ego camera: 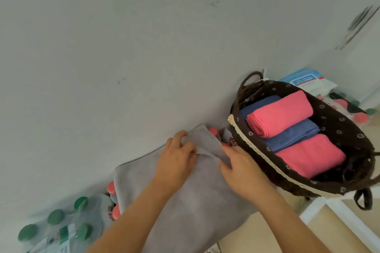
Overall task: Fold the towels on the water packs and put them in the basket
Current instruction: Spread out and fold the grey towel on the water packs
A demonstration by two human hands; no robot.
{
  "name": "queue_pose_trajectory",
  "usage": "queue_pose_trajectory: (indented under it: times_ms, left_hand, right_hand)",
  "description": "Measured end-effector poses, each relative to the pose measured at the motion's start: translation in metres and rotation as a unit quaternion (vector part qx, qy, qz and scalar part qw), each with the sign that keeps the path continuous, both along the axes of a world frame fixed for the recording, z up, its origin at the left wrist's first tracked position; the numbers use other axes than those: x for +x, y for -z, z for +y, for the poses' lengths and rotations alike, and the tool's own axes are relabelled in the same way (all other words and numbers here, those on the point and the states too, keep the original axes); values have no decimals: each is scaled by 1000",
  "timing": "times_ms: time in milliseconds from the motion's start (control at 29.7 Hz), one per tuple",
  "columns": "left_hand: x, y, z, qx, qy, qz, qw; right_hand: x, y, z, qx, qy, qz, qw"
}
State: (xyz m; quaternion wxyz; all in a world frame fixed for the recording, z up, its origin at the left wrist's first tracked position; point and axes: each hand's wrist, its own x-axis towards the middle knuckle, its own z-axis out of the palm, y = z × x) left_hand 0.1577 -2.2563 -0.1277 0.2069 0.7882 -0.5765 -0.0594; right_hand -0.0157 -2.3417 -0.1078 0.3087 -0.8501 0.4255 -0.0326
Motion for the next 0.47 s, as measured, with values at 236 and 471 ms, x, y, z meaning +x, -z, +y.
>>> queue_pose_trajectory:
  times_ms: [236,471]
  left_hand:
    - [3,-1,8,3,44,63,997]
    - [10,-10,7,-43,5,86,995]
  right_hand:
    - [82,18,-43,-47,67,28,996]
    - [85,15,-45,30,89,-104,990]
